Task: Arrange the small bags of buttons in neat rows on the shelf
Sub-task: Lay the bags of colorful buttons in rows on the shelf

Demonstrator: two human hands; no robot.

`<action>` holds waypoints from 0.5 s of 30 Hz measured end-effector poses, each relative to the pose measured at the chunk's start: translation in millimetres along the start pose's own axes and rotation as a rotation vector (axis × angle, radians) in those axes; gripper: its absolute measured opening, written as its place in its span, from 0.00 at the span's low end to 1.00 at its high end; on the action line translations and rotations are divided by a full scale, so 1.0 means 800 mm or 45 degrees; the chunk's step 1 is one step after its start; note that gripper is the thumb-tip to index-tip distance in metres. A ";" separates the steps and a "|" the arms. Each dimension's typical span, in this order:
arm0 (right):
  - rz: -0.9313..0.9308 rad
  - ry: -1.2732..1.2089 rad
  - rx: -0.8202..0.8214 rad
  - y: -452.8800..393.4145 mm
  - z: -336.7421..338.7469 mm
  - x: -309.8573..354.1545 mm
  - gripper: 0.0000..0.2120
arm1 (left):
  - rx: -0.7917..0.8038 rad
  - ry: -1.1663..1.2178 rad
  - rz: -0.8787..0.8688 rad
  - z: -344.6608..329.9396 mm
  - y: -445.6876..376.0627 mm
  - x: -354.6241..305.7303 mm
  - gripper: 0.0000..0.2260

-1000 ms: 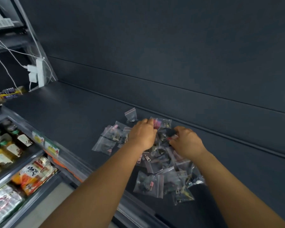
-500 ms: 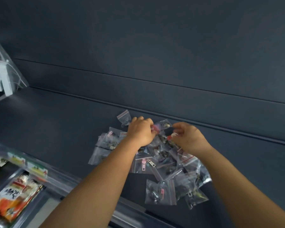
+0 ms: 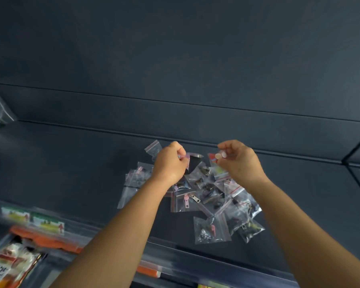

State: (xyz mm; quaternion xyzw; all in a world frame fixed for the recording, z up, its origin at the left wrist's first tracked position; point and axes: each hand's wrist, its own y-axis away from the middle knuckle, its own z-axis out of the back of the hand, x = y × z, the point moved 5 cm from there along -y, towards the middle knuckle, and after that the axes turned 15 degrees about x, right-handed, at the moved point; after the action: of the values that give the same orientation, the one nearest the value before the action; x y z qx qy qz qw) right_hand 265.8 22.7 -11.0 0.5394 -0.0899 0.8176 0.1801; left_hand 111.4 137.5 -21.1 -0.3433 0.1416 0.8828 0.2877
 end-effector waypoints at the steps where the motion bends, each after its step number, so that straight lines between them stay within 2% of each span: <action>1: -0.011 -0.050 0.002 0.004 -0.002 0.001 0.12 | -0.012 0.067 -0.011 0.003 0.006 -0.001 0.05; 5: -0.077 -0.121 0.026 0.022 -0.010 -0.002 0.18 | 0.064 0.414 -0.008 -0.001 0.039 -0.003 0.19; 8: -0.078 -0.181 -0.009 0.039 -0.014 -0.002 0.15 | 0.206 0.573 -0.016 -0.016 0.060 -0.011 0.24; 10: -0.092 -0.281 -0.044 0.053 -0.014 -0.002 0.13 | 0.271 0.602 -0.039 -0.025 0.069 -0.018 0.21; 15: -0.071 -0.409 -0.197 0.089 0.007 -0.005 0.05 | 0.345 0.588 -0.091 -0.044 0.083 -0.043 0.05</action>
State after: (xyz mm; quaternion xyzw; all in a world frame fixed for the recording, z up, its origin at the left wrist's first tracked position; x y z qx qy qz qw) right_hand 243.9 -45.3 -9.4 0.6498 -0.1651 0.7063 0.2271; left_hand 110.7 54.6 -19.5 -0.4986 0.3080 0.7434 0.3221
